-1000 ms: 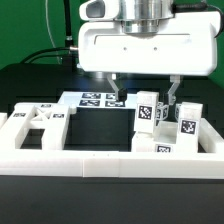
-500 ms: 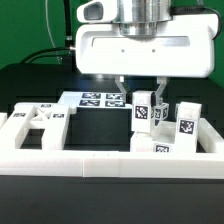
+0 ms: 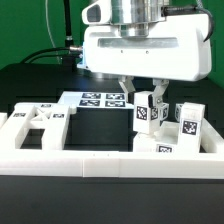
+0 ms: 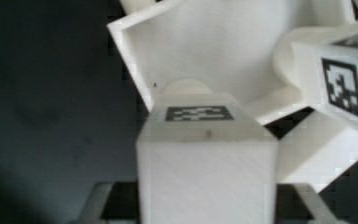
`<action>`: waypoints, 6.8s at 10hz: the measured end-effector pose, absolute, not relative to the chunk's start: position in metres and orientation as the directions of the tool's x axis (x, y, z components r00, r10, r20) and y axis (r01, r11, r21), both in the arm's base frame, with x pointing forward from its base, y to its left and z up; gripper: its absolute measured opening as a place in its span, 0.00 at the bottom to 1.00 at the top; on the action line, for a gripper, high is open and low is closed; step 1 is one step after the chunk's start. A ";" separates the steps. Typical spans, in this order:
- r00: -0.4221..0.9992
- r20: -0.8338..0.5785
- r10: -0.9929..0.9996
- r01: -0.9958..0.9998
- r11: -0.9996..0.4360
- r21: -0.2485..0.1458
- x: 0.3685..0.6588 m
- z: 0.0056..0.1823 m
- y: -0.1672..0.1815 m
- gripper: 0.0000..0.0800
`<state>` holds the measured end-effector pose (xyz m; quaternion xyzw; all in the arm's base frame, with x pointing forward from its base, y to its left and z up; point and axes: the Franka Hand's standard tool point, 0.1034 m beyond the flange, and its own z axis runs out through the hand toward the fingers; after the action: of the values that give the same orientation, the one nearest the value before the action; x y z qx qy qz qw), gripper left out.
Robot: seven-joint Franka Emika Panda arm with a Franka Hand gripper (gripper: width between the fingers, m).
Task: Assemble chair
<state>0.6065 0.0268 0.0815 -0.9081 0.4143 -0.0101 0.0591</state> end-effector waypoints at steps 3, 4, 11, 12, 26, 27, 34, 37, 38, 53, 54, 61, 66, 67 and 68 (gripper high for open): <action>0.456 -0.065 -0.888 -0.887 -0.448 -0.109 0.606 0.081 0.029 0.36; 0.399 -0.072 -0.914 -0.915 -0.390 -0.105 0.606 0.081 0.030 0.36; -0.084 -0.181 -0.980 -0.988 0.105 -0.110 0.609 0.079 0.031 0.36; -0.091 -0.182 -0.979 -0.988 0.112 -0.109 0.609 0.079 0.031 0.36; 0.848 0.008 -0.530 -0.527 -0.844 -0.105 0.612 0.081 0.044 0.81; 0.875 0.015 -0.485 -0.481 -0.871 -0.103 0.613 0.081 0.044 0.81; 0.965 0.042 -0.259 -0.254 -0.963 -0.095 0.610 0.078 0.044 0.53; 0.958 0.040 -0.285 -0.281 -0.955 -0.096 0.610 0.078 0.044 0.36; 0.948 0.034 -0.315 -0.310 -0.945 -0.105 0.610 0.078 0.043 0.36; -0.036 -0.172 -0.984 -0.987 0.062 -0.151 0.620 0.077 0.046 0.37; 0.020 -0.164 -0.986 -0.988 0.006 -0.155 0.619 0.077 0.047 0.37; 0.517 -0.079 -0.853 -0.848 -0.497 -0.186 0.623 0.082 0.055 0.81; 0.849 0.005 -0.528 -0.522 -0.841 -0.143 0.622 0.081 0.053 0.81; 0.907 0.026 -0.421 -0.414 -0.899 -0.141 0.622 0.080 0.049 0.81; 0.916 0.030 -0.400 -0.392 -0.909 -0.141 0.622 0.080 0.049 0.81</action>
Offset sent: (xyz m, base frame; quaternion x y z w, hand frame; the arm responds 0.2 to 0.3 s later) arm 0.0000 0.0000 0.0000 0.0000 0.0000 0.1938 0.9810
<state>0.6218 0.0486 0.0796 -0.9766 0.2028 -0.0290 0.0660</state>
